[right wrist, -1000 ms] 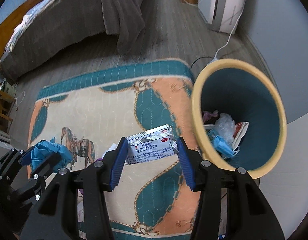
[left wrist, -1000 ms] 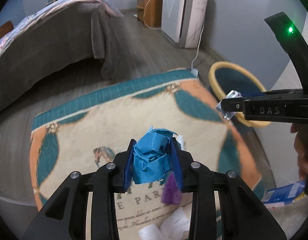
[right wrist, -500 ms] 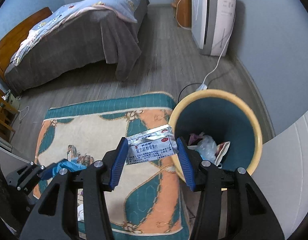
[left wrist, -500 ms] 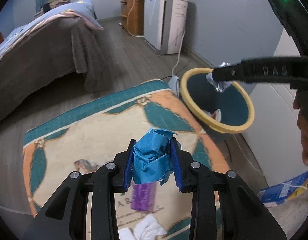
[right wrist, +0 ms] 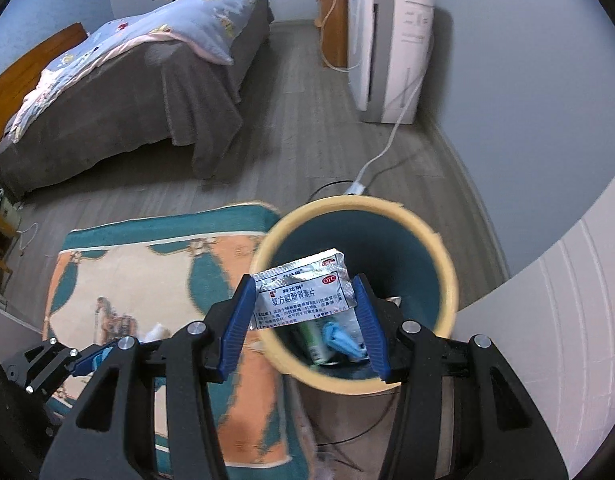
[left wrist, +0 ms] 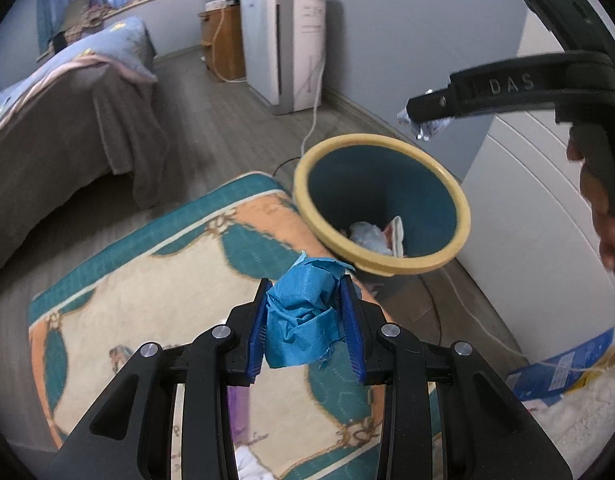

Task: Collect trash
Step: 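Carry the blue glove and blister pack over the wastebasket with both tools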

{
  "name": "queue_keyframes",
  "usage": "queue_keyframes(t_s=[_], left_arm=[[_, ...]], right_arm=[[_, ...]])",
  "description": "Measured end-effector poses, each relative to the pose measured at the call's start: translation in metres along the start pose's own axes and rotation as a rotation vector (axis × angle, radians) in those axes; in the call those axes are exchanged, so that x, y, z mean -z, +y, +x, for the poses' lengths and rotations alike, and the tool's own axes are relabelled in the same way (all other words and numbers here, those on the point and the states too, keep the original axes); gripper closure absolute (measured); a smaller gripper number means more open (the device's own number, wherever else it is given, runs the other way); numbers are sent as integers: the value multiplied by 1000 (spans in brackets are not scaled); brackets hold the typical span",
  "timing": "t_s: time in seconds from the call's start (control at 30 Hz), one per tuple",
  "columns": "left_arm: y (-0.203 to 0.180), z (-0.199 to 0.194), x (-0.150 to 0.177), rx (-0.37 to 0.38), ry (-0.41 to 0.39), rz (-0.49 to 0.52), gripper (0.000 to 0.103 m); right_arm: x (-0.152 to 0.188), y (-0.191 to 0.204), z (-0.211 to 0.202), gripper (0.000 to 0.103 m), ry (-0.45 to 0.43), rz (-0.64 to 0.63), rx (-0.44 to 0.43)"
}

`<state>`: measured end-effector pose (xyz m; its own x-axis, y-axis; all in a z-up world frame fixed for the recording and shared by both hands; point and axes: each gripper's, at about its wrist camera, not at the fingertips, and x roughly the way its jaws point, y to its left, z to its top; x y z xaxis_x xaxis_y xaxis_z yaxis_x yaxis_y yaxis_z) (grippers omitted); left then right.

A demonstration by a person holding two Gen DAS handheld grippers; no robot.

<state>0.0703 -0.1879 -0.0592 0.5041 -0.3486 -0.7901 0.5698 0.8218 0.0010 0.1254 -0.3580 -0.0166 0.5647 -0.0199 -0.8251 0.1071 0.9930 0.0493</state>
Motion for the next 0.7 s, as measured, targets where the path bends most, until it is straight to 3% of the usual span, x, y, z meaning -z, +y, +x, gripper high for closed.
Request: queue_keyframes(t_s=[0.3, 0.57, 0.7], left_arm=[[-22, 6, -36, -12, -15, 68, 68], [-54, 31, -70, 67, 17, 109, 68], [-65, 49, -73, 63, 35, 149, 68]], right_arm=[[2, -48, 12, 53, 25, 108, 29], [5, -82, 16, 53, 25, 198, 47], [9, -88, 29, 53, 43, 230, 67]])
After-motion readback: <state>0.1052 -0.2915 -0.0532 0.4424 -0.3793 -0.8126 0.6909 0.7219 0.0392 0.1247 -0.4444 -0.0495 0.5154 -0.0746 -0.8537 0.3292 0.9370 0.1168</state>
